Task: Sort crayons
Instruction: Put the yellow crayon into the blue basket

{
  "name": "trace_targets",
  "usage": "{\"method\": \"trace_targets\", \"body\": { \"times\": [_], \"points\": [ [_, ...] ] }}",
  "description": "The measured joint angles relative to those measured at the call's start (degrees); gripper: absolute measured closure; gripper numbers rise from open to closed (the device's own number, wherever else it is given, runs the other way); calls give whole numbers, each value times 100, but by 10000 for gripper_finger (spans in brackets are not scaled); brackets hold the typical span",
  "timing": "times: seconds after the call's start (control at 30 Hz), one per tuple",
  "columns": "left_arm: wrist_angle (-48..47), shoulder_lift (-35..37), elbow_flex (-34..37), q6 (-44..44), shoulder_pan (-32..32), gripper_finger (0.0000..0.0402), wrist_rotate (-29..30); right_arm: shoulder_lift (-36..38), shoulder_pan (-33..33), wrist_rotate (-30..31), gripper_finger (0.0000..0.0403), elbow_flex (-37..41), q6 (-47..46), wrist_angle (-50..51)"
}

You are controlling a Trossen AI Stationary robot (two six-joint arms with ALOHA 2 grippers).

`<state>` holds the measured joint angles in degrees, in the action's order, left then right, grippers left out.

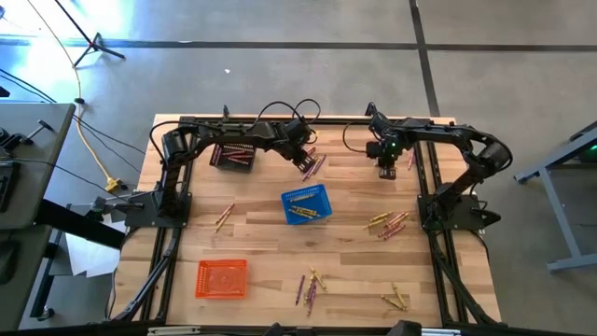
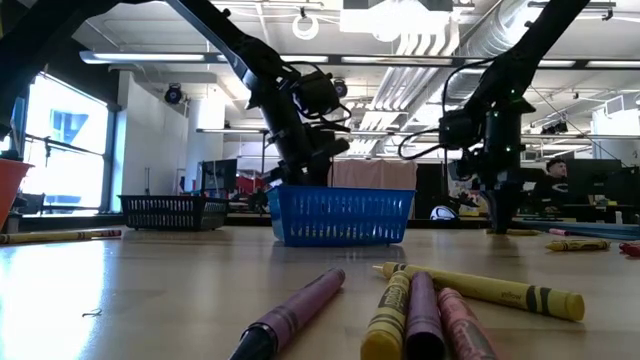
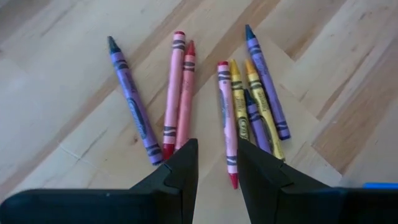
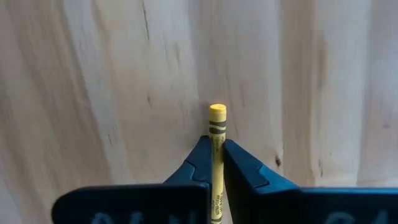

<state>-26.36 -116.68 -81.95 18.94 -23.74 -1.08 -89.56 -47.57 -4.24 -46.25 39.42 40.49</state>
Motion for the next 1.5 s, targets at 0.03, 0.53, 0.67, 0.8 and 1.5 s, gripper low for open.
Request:
{"method": "trace_targets", "body": {
  "times": [0.03,0.53,0.67,0.8,1.5],
  "points": [
    [-3,0,0,0,2,307,-55,107,7,-47,396,-80,-163,-5],
    [-237,2,0,-14,56,307,-136,1520,1425,-1987,398,-591,-2502,-1122],
    [-480,2,0,-242,56,307,-134,1477,2201,-1854,399,-591,-3163,-2173],
    [-887,2,0,-563,56,307,-243,1146,2948,-1160,399,-591,-3464,-2865],
    [-2005,162,4,-1672,123,307,-376,-568,4474,95,337,-589,-5495,-4493]
  ]
}}
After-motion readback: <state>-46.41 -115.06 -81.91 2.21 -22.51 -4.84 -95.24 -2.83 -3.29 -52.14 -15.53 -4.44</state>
